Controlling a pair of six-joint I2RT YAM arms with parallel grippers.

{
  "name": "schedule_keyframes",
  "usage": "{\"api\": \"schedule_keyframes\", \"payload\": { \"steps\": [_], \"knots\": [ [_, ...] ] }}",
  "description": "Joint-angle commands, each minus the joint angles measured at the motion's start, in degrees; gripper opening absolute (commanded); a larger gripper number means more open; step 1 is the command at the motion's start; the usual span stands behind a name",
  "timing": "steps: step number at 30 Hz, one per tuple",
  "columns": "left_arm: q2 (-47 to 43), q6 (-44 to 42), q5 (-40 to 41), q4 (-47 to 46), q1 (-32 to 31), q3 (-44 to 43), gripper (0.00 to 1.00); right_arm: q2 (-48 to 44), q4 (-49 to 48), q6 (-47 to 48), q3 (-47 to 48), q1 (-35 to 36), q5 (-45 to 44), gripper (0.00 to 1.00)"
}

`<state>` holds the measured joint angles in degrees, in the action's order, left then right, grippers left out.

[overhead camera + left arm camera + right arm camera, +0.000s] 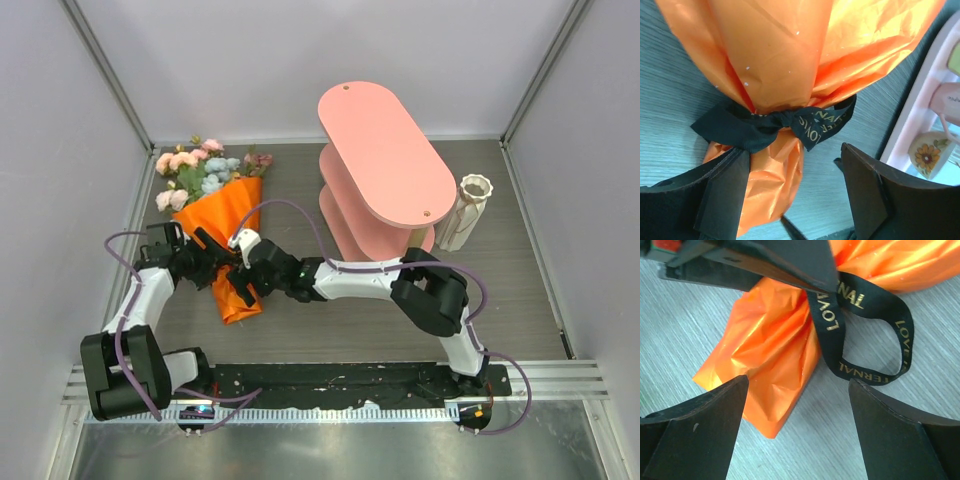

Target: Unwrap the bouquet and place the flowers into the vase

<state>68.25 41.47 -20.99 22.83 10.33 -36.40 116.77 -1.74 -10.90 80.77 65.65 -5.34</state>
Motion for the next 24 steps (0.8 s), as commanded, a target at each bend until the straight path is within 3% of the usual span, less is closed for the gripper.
{"api": "schedule_keyframes", "payload": {
  "steps": [1,6,14,16,19,21,22,24],
  "knots": [
    [1.26,1.93,-11.68,-7.78,0.31,2.03,0.75,-0.67,-2.92,0.35,0.70,3.34,-3.18,0.88],
    [4.88,5.89,-17.85,-14.12,0.22,3.88,0.76,-3.12,-3.62,0.70,-2.36,3.61,-8.26,0.89],
    [-0.39,8.64,-23.13,-14.41,-0.40,2.22,0.85,-2.79,-2.22,2.63,-3.96,3.52,-13.19,0.92],
    [-2.50,5.30,-20.51,-6.10,-0.40,-0.58,0.85,-2.08,-2.83,3.25,-4.13,3.52,-14.60,0.92],
    [-6.28,-0.68,-9.89,5.42,-0.31,-4.72,0.83,-1.02,-2.92,4.22,-4.04,3.35,-17.24,0.90],
    [-7.51,-2.27,-3.64,8.53,-0.31,-6.22,0.79,-1.02,-2.92,4.22,-4.39,2.73,-17.60,0.82],
    [-7.69,-2.19,-2.57,9.68,-0.31,-6.31,0.71,-1.11,-3.18,4.13,-5.09,2.47,-17.42,0.79],
    [-7.25,-1.23,-0.46,9.43,-0.22,-5.44,0.65,-1.37,-3.62,3.78,-5.80,1.68,-16.28,0.67]
  ]
}}
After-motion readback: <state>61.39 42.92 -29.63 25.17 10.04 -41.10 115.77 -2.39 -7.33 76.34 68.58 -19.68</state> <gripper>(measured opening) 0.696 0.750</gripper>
